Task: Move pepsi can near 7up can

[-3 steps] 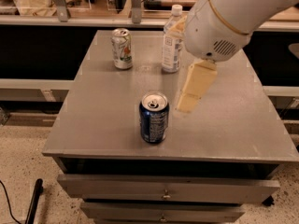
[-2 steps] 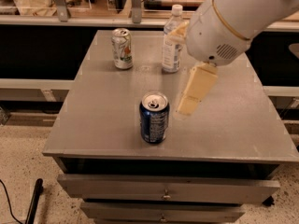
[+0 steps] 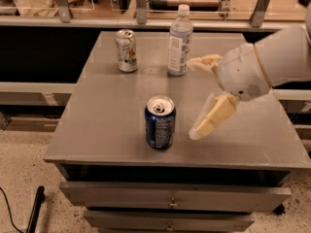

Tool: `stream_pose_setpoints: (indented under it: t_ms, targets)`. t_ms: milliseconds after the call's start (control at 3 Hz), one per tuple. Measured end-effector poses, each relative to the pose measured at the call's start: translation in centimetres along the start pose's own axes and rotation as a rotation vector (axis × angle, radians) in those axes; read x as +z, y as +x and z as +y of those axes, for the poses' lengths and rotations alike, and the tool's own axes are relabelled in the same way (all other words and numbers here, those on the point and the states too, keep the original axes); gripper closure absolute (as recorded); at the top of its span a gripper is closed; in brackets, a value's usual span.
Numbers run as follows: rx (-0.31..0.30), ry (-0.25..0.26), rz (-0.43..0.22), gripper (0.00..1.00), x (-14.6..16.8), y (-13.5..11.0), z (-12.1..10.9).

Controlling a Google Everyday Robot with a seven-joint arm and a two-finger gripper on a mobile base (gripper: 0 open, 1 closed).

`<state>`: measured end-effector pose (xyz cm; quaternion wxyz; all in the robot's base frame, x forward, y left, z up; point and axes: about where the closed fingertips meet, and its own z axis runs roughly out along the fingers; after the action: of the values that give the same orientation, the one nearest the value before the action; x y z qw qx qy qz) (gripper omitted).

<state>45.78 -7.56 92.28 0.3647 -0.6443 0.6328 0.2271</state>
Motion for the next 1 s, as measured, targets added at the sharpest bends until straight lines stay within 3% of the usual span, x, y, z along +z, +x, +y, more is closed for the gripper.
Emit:
stream_pose_setpoints:
  t_ms: [667,1000]
  targets:
    - [0.028,0.082,-0.344,0.0,0.7,1.0,0.5]
    - [0.039,0.08,-0.469,0.0,2.4,0.4,0.7]
